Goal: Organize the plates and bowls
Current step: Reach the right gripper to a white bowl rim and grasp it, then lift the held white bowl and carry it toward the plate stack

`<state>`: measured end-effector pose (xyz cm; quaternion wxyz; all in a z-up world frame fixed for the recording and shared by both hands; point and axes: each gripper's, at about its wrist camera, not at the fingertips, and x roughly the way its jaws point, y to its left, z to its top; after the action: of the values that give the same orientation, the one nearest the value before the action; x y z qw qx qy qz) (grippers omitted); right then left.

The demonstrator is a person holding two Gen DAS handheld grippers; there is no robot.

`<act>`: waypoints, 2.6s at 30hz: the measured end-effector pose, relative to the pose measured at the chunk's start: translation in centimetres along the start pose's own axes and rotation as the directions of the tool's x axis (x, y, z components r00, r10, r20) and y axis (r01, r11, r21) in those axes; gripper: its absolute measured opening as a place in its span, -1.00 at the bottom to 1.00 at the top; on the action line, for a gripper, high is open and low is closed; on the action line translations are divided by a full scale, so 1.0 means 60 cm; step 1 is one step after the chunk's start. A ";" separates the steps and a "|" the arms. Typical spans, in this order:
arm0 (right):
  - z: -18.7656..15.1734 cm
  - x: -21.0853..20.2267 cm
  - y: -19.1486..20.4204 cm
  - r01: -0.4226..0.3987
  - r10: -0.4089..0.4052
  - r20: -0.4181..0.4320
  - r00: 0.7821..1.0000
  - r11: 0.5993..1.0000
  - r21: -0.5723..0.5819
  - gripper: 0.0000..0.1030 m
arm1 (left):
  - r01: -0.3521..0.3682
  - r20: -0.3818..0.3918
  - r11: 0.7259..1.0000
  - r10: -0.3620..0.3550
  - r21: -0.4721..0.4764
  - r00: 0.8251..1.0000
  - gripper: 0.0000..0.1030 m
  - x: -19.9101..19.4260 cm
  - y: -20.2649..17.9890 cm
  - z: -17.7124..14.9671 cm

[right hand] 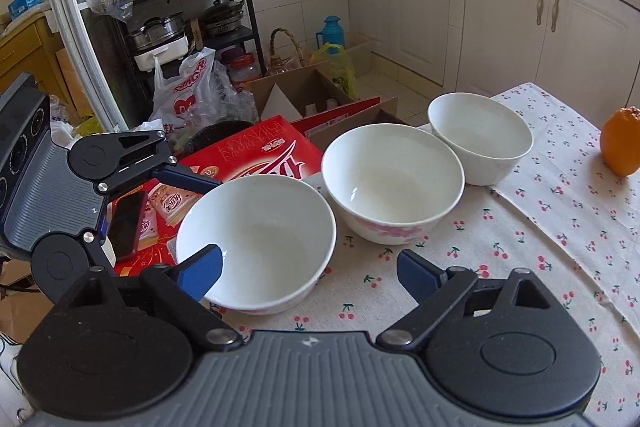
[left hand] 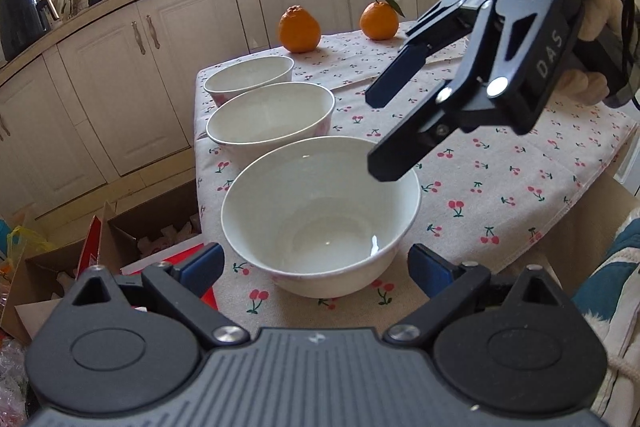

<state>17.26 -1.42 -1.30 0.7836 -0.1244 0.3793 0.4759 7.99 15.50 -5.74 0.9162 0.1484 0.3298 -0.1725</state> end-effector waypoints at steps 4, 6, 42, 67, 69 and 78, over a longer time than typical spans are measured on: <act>0.006 0.015 -0.003 -0.019 0.020 -0.014 1.000 1.000 0.010 0.59 | 0.016 0.007 1.000 -0.016 -0.010 1.000 0.78 0.003 0.002 0.002; 0.008 0.020 -0.004 -0.033 0.033 -0.020 0.999 0.999 0.020 0.51 | 0.023 0.007 1.000 -0.023 -0.013 1.000 0.73 0.003 0.003 0.002; -0.047 -0.053 -0.034 0.008 -0.009 0.009 1.000 0.992 0.122 0.25 | 0.136 0.033 0.989 -0.138 0.061 0.990 0.72 0.019 -0.051 0.056; -0.146 -0.149 -0.138 0.203 -0.212 0.003 0.977 0.940 0.275 0.25 | 0.294 0.053 0.934 -0.310 0.204 0.949 0.72 0.122 -0.153 0.146; -0.149 -0.149 -0.143 0.212 -0.221 0.001 0.975 0.937 0.276 0.25 | 0.296 0.052 0.932 -0.312 0.209 0.949 0.72 0.128 -0.156 0.149; -0.155 -0.146 -0.153 0.228 -0.235 -0.008 0.972 0.931 0.284 0.25 | 0.312 0.045 0.929 -0.327 0.198 0.944 0.72 0.143 -0.160 0.152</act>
<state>18.27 -17.05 -2.95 0.8489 -0.0486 0.4158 0.3227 15.26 1.50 -6.17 0.8697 0.1717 0.2964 -0.3553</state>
